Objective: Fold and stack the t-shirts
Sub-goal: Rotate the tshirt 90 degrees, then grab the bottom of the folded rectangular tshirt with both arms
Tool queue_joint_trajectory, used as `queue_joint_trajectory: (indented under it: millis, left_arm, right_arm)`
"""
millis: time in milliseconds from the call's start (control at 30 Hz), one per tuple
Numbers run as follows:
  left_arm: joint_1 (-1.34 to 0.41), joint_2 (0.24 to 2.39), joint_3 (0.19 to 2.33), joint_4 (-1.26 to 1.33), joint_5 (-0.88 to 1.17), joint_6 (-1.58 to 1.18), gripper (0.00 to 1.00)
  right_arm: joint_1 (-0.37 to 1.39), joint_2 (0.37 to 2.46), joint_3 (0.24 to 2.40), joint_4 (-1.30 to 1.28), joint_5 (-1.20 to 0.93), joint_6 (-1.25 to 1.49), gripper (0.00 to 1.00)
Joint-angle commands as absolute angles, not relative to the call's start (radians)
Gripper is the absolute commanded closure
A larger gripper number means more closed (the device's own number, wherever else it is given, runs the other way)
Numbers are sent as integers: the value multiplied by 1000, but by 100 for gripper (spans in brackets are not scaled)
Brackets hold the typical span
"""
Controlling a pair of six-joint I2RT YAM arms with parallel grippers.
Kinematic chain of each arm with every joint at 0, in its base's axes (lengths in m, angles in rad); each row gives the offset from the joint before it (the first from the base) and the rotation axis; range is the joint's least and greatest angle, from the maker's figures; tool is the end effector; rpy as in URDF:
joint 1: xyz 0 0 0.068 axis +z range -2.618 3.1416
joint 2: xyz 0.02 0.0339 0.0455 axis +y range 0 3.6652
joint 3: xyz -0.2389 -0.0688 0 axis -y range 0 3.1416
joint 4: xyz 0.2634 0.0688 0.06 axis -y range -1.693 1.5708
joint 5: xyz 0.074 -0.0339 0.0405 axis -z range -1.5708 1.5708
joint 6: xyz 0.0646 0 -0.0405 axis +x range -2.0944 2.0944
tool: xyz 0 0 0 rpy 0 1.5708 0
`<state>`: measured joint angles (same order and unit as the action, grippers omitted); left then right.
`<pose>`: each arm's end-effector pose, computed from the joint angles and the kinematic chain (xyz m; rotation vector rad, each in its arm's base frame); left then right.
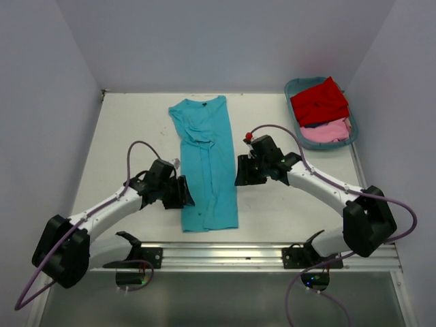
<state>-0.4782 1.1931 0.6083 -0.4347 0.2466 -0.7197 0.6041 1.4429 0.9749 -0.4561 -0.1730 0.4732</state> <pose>0.2202 -0.1319 0.1238 -0.2342 2.7254 -0.7158 0.2691 0.1992 0.1753 -0.2454 2.5888 0.6403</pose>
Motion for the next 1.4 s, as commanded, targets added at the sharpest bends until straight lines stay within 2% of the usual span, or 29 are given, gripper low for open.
queue_joint_trajectory:
  millis: [0,267,733,1000,1200,1300,1333,1367]
  left_arm:
    - [-537,1091,546,-471,255,-842,46]
    - [-580,919,499,-637,147,-893,46]
    - [-635,1063,387,-469,190,-905,46]
    - [-666,1115,370,-400,202,-923,49]
    - [-709,1086,342,-410,212,-950,63]
    - [-710,1059,327,-413,210,-951,80]
    - [-712,1051,322,-413,210,-951,89]
    - [-712,1048,321,-411,212,-953,93]
  right_arm:
    - [647,1382,901,-442,-209,558,49]
    - [744,1384,759,-328,-227,681,52]
    - [802,1408,640,-256,-239,781,55]
    - [847,1456,624,-218,-233,828,63]
    - [896,1465,609,-219,-222,876,69]
    - [905,1453,600,-241,-207,882,86]
    - [905,1442,597,-245,-199,884,96]
    - [907,1434,595,-253,-196,885,100]
